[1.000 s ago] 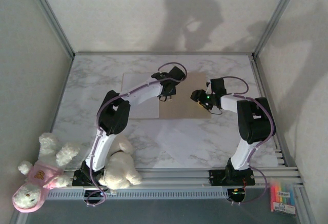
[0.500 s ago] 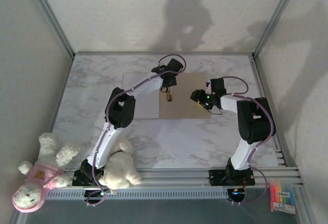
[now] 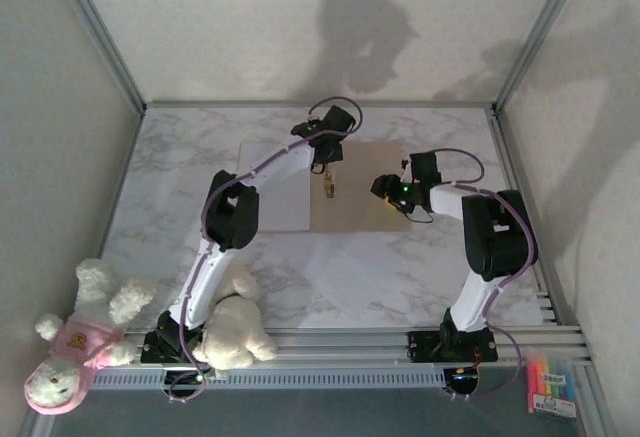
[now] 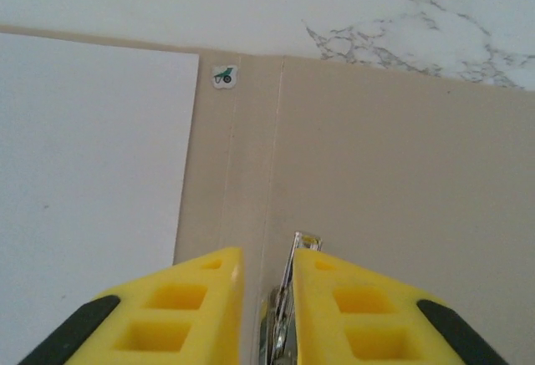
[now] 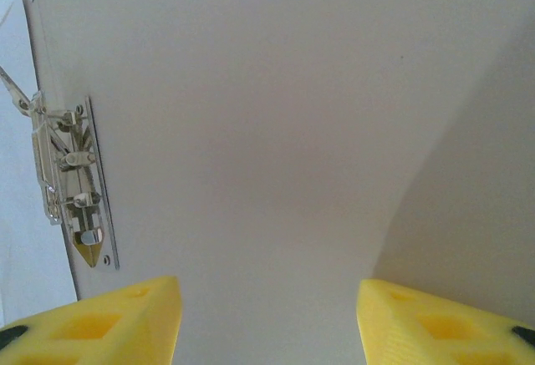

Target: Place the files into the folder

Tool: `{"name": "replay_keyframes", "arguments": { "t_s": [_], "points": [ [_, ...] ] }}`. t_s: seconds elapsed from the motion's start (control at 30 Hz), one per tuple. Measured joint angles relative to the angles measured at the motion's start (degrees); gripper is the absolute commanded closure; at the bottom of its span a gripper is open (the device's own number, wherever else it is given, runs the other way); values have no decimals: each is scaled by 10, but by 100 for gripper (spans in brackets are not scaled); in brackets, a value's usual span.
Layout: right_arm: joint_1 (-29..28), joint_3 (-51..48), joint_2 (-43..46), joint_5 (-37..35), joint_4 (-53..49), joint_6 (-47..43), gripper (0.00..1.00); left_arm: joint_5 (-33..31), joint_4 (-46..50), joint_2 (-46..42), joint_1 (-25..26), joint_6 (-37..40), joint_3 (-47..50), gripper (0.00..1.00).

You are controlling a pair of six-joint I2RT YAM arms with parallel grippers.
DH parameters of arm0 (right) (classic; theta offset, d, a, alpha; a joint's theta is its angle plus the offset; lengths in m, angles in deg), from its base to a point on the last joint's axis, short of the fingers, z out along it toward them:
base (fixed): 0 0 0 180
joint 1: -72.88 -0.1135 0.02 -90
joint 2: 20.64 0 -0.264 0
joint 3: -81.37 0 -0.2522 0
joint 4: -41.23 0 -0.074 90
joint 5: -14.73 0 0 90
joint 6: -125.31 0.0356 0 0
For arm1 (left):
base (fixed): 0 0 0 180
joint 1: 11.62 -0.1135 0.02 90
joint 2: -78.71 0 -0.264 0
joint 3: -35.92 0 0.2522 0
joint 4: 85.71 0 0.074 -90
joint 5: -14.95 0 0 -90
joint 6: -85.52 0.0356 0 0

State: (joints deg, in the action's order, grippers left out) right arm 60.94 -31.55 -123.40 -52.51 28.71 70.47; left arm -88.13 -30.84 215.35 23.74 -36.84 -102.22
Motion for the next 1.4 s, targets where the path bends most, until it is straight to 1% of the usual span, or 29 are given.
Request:
{"name": "replay_keyframes", "arguments": {
  "t_s": [0.07,0.17,0.3,0.4,0.53,0.6,0.7,0.87,1.03,1.2,1.3,1.4],
  "points": [
    [-1,9,2,0,-12,-1,40,-1,-1,-45,6,-2,45,71],
    [-1,17,21,3,-37,-9,37,4,-17,-131,20,-12,141,71],
    [-1,30,77,15,-78,-20,36,24,-55,-242,34,-36,279,71],
    [-2,30,130,39,-101,-24,36,35,-83,-296,35,-52,366,70],
    [-9,1,199,90,-108,-25,36,67,-131,-338,35,-65,464,71],
    [-17,-38,233,117,-104,-17,36,78,-153,-348,35,-68,504,71],
    [-37,-105,269,137,-102,-1,34,90,-184,-353,29,-69,551,72],
    [-86,-185,294,148,-78,30,35,97,-211,-353,1,-69,587,72],
    [-126,-201,276,147,-36,50,35,103,-249,-344,-16,-69,587,74],
    [-155,-201,227,137,-9,57,37,109,-257,-321,-16,-71,587,73],
    [-157,-201,212,122,-7,61,37,110,-256,-321,-10,-79,587,72],
    [-157,-201,211,104,-15,60,37,110,-250,-321,9,-91,586,68]
  ]
}}
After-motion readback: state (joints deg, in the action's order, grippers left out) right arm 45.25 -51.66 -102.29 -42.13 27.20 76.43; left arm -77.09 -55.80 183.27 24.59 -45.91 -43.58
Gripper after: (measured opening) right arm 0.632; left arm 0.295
